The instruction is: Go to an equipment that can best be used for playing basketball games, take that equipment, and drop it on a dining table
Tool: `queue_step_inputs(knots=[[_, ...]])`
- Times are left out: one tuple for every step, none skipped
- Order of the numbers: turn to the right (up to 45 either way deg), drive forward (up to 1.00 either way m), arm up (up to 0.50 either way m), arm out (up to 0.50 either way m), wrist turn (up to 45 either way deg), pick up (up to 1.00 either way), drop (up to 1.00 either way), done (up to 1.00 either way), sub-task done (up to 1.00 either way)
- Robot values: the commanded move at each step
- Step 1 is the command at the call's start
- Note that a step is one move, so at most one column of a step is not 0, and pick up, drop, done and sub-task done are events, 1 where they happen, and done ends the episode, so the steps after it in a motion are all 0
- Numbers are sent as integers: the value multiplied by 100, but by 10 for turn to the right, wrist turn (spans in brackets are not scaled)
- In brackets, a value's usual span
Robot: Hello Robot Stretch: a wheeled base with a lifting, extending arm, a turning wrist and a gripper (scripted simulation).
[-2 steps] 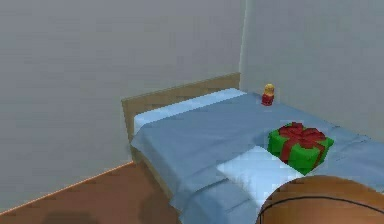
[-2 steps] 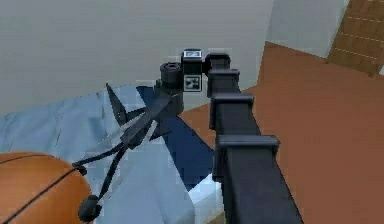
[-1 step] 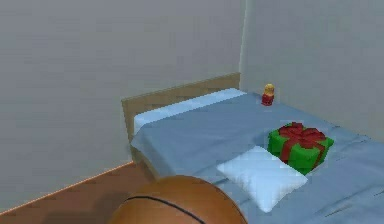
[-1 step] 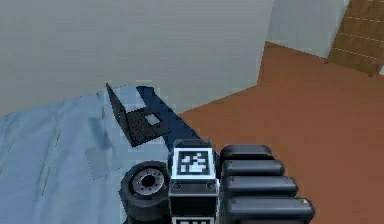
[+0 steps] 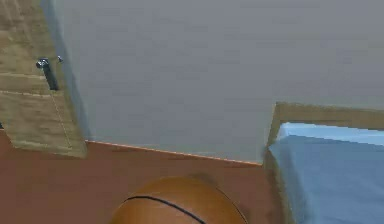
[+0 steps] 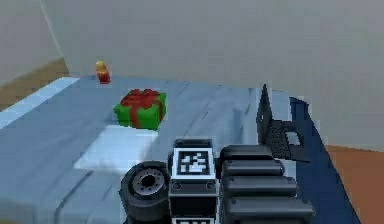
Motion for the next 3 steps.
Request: queue_step_inputs(knots=[[-450,0,0,0,0,0,0,0,0],[-330,0,0,0,0,0,0,0,0],[0,15,0,0,0,0,0,0,0]])
